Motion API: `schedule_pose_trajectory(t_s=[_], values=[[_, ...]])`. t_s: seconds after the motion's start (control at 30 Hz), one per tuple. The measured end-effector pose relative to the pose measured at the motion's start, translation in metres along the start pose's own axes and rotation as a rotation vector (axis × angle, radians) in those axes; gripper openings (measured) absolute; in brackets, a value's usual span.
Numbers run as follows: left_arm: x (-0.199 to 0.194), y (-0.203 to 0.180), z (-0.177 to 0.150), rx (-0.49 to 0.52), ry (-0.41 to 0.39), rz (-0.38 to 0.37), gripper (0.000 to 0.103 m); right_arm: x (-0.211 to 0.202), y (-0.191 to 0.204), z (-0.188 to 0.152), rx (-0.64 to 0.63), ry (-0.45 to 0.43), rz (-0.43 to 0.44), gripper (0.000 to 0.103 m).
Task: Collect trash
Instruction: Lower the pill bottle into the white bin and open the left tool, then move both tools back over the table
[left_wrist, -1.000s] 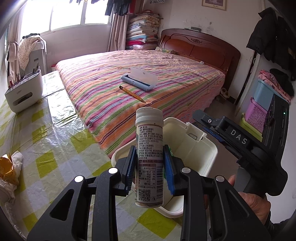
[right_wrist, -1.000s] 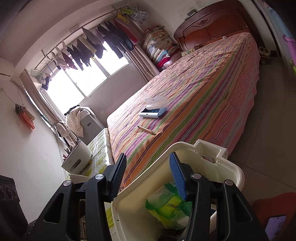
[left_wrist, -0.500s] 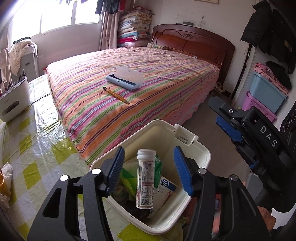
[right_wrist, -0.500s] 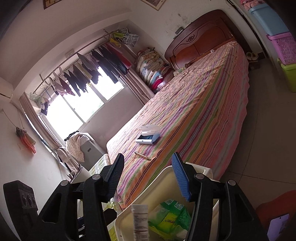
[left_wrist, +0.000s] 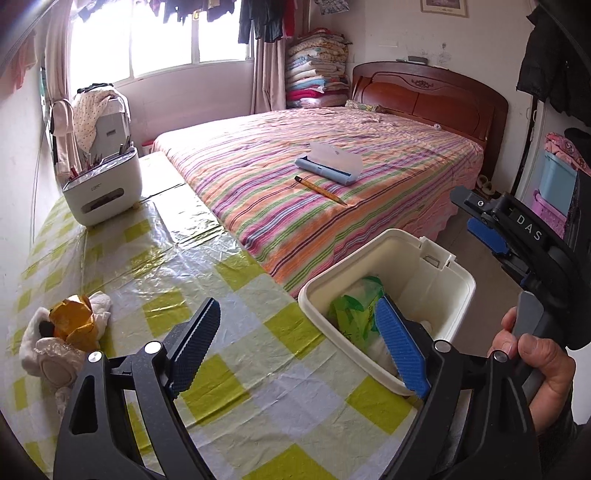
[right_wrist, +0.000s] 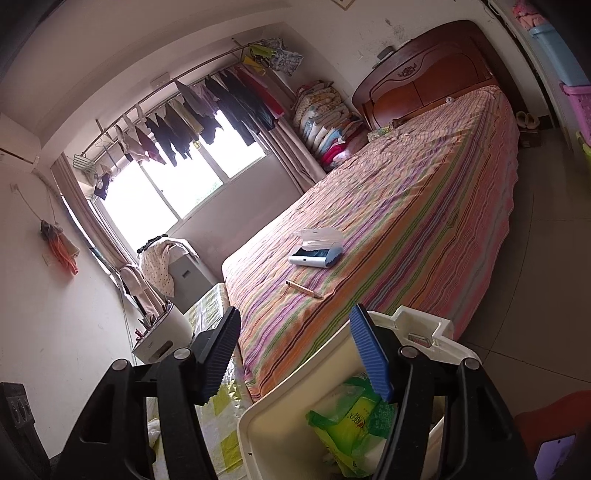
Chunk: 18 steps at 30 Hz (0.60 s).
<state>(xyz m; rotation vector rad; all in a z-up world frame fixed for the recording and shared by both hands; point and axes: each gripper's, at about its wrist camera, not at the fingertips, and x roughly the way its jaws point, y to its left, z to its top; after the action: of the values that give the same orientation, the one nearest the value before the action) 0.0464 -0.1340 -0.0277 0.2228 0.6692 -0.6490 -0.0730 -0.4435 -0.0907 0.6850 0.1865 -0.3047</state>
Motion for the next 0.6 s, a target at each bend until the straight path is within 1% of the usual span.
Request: schedule_pose_trajectory(t_s=[0.1, 0.17, 0.23, 0.3, 0.4, 0.47, 0.53, 0.6], values=[[-0.008, 0.028, -0.008, -0.087, 0.004, 0.007, 0.085, 0.009, 0.018, -0.009, -0.060, 0.050, 0.022, 0.061], [-0.013, 0.044, -0.010, -0.125, 0.004, 0.022, 0.085, 0.015, 0.030, -0.017, -0.097, 0.084, 0.036, 0.061], [-0.019, 0.060, -0.011, -0.148, 0.003, 0.051, 0.085, 0.018, 0.038, -0.024, -0.124, 0.109, 0.049, 0.061], [-0.028, 0.076, -0.012, -0.169, -0.018, 0.088, 0.085, 0.021, 0.045, -0.029, -0.143, 0.127, 0.055, 0.061], [-0.040, 0.109, -0.012, -0.223, -0.025, 0.148, 0.085, 0.025, 0.051, -0.034, -0.154, 0.144, 0.058, 0.061], [-0.046, 0.137, -0.013, -0.292, -0.025, 0.183, 0.085, 0.027, 0.054, -0.037, -0.162, 0.154, 0.056, 0.061], [-0.052, 0.168, -0.013, -0.373, -0.008, 0.201, 0.085, 0.029, 0.057, -0.041, -0.173, 0.167, 0.056, 0.061], [-0.059, 0.197, -0.014, -0.454, -0.010, 0.222, 0.085, 0.031, 0.061, -0.044, -0.183, 0.178, 0.057, 0.061]])
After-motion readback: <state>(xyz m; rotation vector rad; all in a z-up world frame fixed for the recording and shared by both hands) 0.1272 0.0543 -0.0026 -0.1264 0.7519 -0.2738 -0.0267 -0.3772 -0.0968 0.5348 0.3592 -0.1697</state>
